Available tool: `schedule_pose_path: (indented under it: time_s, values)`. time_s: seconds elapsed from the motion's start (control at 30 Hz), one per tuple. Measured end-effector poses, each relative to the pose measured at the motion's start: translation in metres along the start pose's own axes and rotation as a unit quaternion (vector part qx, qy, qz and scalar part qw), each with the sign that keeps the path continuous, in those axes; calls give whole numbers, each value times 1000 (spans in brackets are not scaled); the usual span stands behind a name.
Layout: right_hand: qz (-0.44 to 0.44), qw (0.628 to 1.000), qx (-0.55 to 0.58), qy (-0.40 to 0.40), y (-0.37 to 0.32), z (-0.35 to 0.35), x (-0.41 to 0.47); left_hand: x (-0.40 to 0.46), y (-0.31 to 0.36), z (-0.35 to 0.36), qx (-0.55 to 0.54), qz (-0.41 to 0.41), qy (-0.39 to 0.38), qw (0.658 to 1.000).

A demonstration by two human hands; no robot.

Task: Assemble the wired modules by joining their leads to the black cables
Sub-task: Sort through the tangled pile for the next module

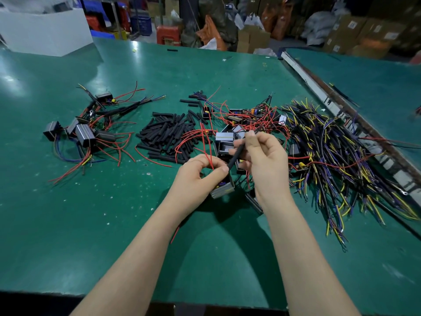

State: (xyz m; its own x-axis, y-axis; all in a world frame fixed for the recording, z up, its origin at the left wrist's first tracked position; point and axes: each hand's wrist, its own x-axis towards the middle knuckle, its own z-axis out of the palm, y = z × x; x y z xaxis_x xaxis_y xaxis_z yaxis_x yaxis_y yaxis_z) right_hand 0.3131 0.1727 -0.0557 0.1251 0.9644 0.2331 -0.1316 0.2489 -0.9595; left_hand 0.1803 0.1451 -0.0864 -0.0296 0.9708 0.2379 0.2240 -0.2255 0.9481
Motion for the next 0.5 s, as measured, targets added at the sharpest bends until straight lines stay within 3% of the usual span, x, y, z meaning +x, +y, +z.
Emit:
schedule_pose_path:
  time_s: [0.2, 0.37, 0.5]
  values:
    - [-53, 983, -174, -38, 10, 3, -4, 0, 5, 3, -140, -8, 40, 989]
    - [-84, 965, -246, 21, 12, 5, -5, 2, 3, 2, -121, -28, 34, 992]
    - [-127, 941, -312, 23, 4, 9, -5, 1, -3, 2, -73, -51, 12, 996]
